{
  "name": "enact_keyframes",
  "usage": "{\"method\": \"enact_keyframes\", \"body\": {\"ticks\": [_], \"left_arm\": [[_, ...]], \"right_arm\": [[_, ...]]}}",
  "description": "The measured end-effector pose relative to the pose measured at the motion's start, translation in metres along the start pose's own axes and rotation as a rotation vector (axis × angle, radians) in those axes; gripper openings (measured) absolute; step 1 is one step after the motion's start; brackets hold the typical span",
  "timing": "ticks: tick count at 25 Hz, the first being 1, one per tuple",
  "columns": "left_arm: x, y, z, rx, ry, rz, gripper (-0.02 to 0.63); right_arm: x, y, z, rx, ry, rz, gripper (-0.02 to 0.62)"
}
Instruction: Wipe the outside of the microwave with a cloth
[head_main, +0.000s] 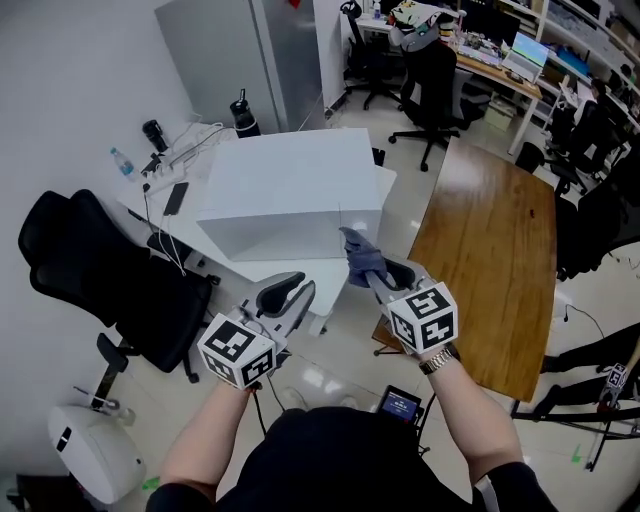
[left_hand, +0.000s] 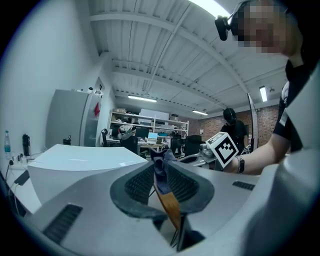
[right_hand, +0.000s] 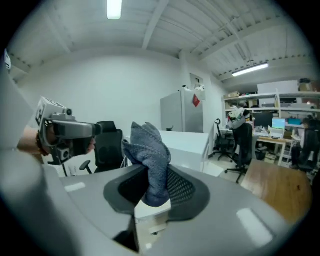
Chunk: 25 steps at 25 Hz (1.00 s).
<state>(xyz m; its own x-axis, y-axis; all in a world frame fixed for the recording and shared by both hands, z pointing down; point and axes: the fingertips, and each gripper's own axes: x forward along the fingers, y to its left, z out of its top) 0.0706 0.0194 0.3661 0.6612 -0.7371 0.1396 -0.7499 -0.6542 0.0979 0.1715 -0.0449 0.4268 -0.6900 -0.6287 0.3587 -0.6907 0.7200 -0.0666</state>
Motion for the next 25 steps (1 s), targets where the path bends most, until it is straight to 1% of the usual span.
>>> {"method": "enact_keyframes", "body": {"ticks": [4, 8, 11, 14, 15, 17, 19, 22, 25], "left_arm": [[0.001, -0.015, 0.0, -0.003, 0.009, -0.081, 0.177], [-0.006, -0.021, 0.0, -0.022, -0.003, -0.129, 0.232], [-0.017, -0.027, 0.002, -0.059, -0.022, -0.181, 0.255], [-0.029, -0.035, 0.003, -0.107, -0.024, -0.256, 0.253], [-0.032, -0.036, 0.002, -0.116, -0.022, -0.273, 0.242], [-0.039, -0.037, 0.001, -0.122, -0.022, -0.286, 0.201], [-0.043, -0.037, 0.001, -0.117, -0.023, -0.279, 0.161], [-0.049, -0.032, -0.002, -0.082, -0.004, -0.231, 0.107], [-0.054, -0.023, -0.005, -0.057, 0.0, -0.164, 0.084]], "right_arm": [[-0.011, 0.047, 0.029, -0.053, -0.069, 0.185, 0.101], [-0.023, 0.086, 0.046, -0.1, -0.106, 0.361, 0.101], [-0.03, 0.11, 0.048, -0.129, -0.116, 0.487, 0.101], [-0.035, 0.129, 0.047, -0.155, -0.109, 0.594, 0.101], [-0.035, 0.134, 0.047, -0.165, -0.103, 0.621, 0.101], [-0.034, 0.142, 0.047, -0.188, -0.093, 0.653, 0.103], [-0.033, 0.146, 0.048, -0.21, -0.084, 0.664, 0.103], [-0.027, 0.151, 0.048, -0.239, -0.069, 0.648, 0.108], [-0.019, 0.154, 0.048, -0.253, -0.068, 0.613, 0.122]]}}
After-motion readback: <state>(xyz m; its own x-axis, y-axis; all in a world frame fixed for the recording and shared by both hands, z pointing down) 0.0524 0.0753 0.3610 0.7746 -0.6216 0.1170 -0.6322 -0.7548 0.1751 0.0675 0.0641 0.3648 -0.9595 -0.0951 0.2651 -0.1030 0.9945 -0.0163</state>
